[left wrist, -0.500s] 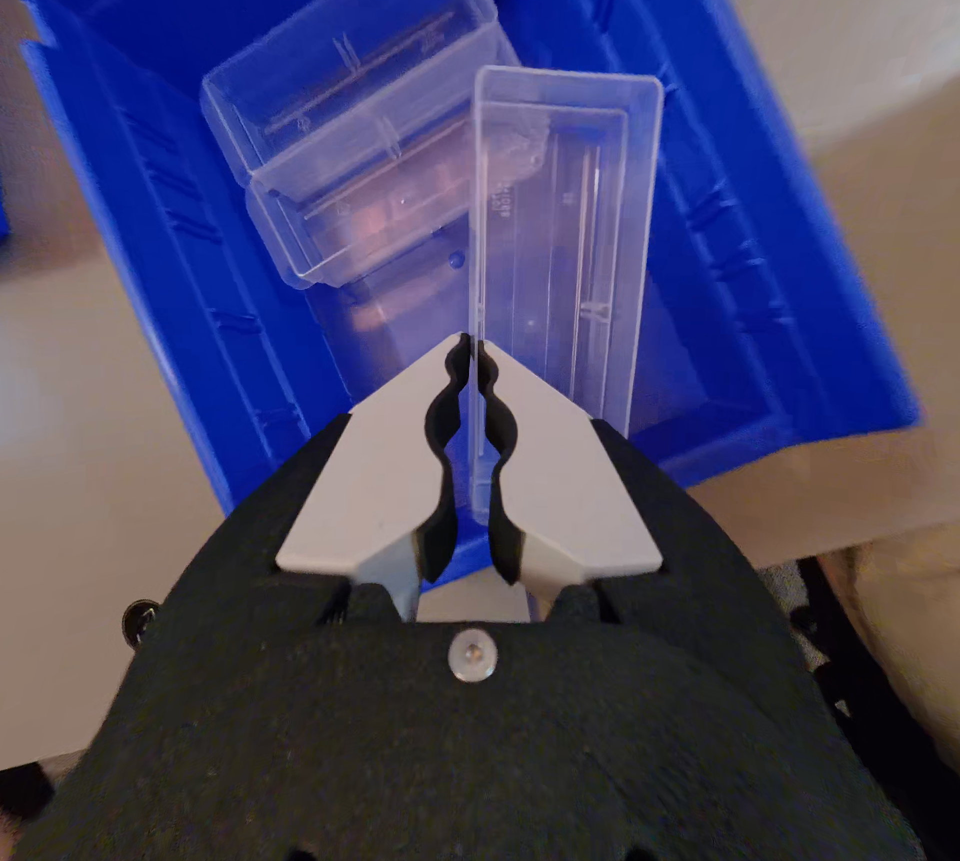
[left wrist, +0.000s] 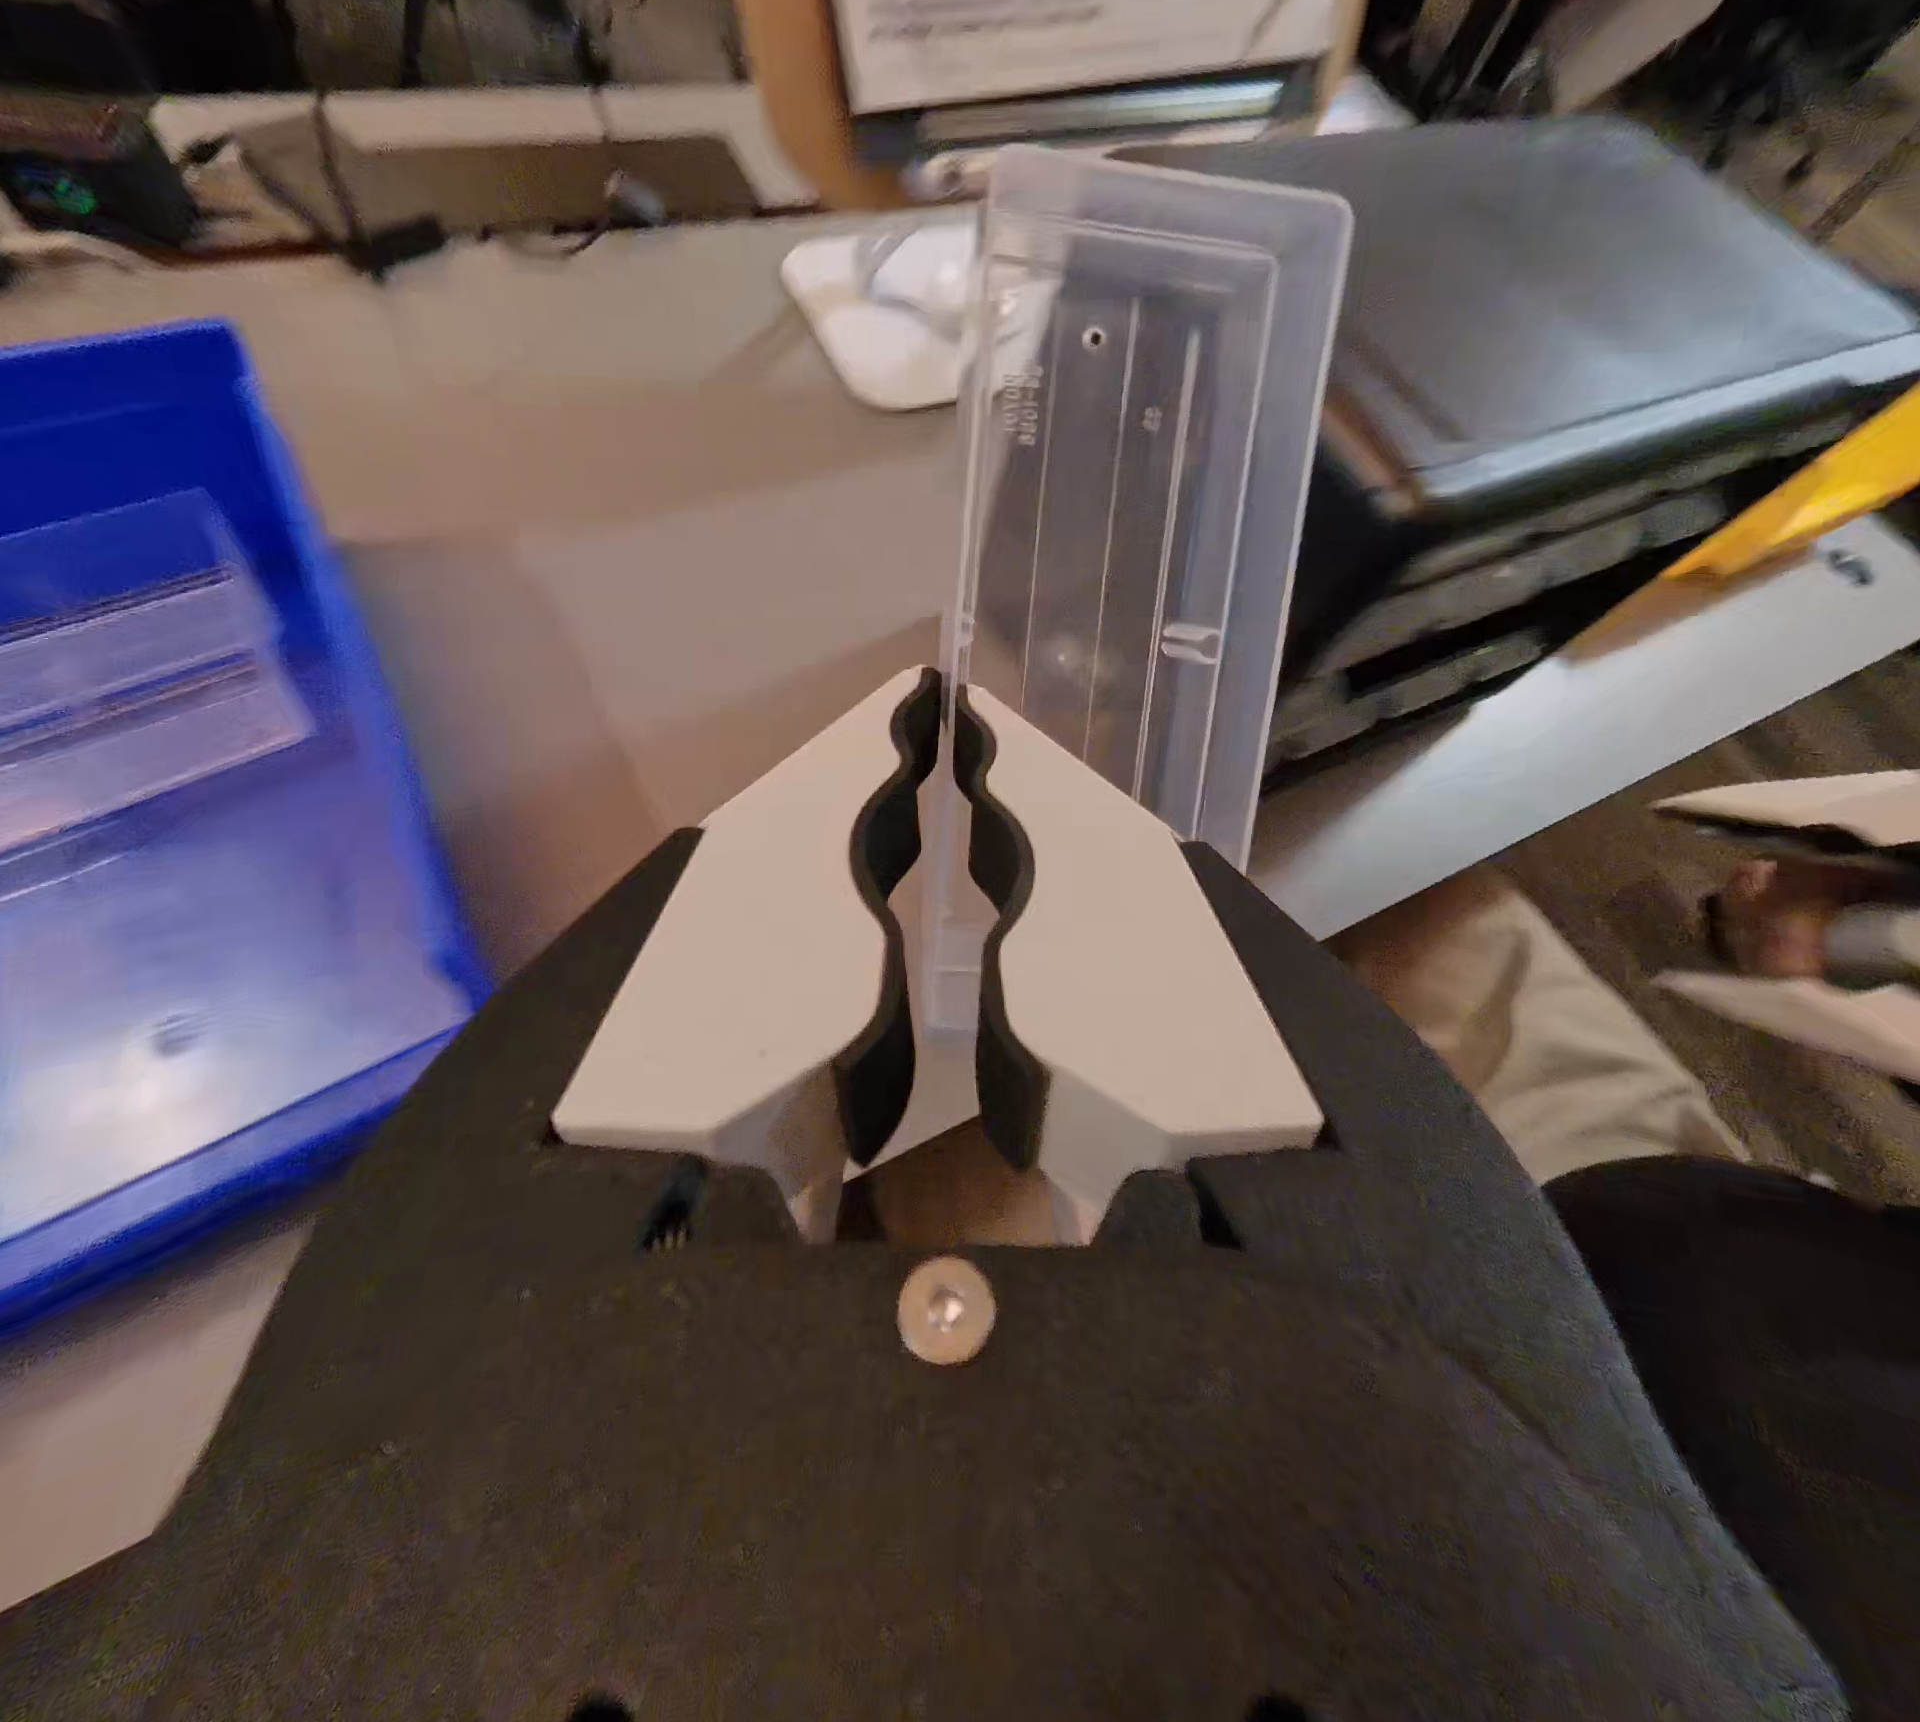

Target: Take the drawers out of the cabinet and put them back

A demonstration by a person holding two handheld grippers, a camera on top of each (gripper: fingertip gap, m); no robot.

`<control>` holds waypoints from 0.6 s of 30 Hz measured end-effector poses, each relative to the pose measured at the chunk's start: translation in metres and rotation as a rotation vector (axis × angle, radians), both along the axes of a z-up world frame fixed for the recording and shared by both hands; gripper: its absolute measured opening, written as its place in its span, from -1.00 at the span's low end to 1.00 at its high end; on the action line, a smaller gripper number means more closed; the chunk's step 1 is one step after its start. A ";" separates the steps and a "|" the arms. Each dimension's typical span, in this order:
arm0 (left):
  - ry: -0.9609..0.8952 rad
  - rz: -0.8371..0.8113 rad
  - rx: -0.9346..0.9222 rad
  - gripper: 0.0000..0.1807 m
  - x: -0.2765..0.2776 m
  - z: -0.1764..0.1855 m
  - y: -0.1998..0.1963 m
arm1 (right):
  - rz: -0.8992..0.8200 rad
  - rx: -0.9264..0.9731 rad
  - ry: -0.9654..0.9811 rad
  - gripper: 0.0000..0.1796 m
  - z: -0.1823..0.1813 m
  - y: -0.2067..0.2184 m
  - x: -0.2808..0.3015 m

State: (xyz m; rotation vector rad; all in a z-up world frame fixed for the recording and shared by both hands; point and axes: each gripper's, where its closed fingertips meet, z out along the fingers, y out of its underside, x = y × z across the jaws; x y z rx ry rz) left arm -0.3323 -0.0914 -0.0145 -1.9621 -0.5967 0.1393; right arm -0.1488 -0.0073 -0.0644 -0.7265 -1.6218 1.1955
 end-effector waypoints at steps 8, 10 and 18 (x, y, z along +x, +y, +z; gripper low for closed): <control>-0.028 -0.068 0.171 -1.00 0.134 -0.042 0.067 | 0.087 0.309 0.060 -0.38 0.004 -0.055 0.019; -0.041 -0.084 0.157 -1.00 0.146 -0.053 0.080 | 0.027 0.496 0.051 -0.42 -0.009 -0.055 0.016; -0.052 -0.145 0.167 -1.00 0.161 -0.057 0.112 | -0.185 0.808 -0.128 -0.82 -0.051 -0.022 0.002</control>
